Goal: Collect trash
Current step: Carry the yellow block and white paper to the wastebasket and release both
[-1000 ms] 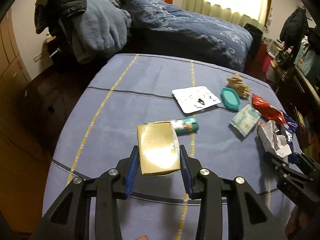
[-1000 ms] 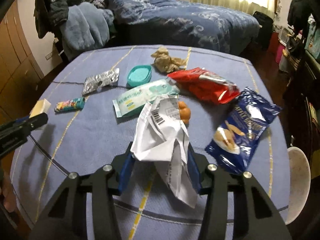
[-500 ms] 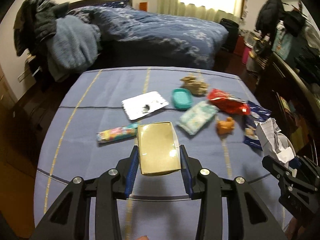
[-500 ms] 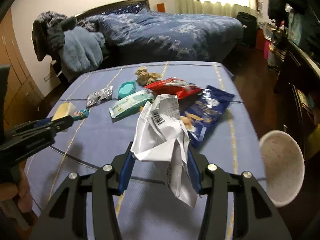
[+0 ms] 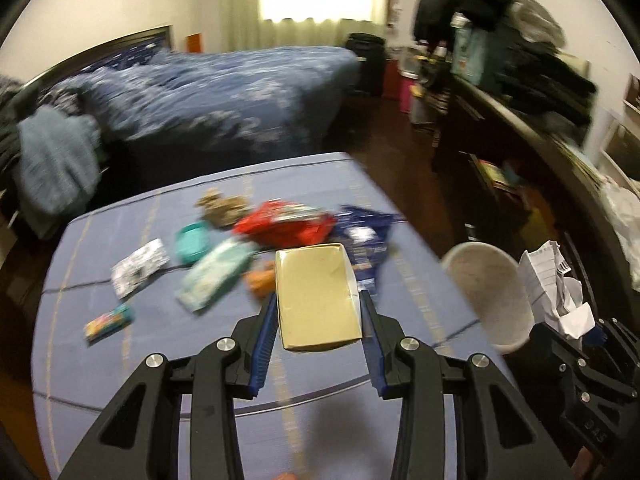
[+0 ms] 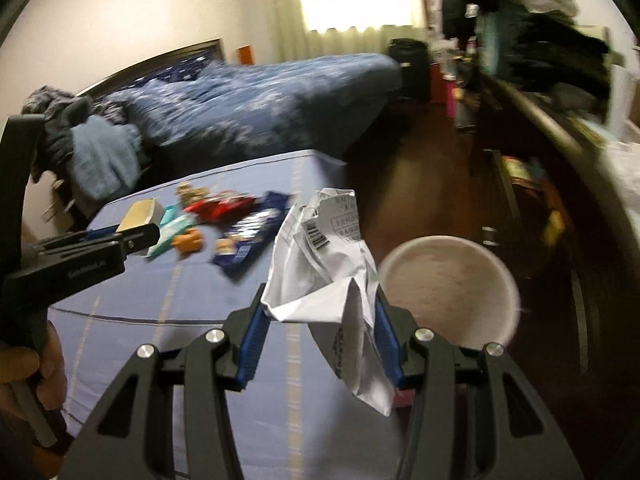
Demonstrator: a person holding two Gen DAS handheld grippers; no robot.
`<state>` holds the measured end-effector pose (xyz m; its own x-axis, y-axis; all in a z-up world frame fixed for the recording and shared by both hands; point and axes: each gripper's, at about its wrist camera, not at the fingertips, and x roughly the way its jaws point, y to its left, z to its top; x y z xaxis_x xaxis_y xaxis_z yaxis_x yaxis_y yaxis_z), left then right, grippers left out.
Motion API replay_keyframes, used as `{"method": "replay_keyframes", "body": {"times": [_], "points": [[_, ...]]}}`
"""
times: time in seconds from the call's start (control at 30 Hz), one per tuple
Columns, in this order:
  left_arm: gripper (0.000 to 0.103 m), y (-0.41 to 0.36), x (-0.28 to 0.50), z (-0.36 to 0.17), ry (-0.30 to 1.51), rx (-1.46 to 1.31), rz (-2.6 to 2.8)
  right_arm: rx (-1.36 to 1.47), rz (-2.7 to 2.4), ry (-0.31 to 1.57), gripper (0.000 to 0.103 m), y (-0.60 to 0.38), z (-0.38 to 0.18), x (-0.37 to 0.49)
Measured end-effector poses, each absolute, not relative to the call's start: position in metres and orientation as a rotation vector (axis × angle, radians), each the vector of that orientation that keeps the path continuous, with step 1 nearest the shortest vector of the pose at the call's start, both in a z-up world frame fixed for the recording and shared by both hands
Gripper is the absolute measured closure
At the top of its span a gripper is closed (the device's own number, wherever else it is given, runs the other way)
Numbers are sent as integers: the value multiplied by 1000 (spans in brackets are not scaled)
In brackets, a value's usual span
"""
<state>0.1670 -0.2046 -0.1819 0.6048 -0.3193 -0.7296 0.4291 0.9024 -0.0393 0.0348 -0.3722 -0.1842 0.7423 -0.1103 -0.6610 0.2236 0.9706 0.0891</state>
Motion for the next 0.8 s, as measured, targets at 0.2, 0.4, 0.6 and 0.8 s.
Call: {"method": "replay_keyframes", "body": {"times": [0.2, 0.4, 0.6, 0.8], "points": [[63, -270, 155, -179, 784, 216, -557, 186, -302, 696, 54, -417, -183, 4], [63, -334, 149, -179, 775, 265, -684, 214, -405, 681, 53, -456, -184, -16], [63, -394, 155, -191, 790, 317, -797, 249, -480, 695, 53, -496, -201, -15], [63, -436, 171, -216, 846, 348, -850, 251, -472, 713, 53, -524, -225, 8]]}}
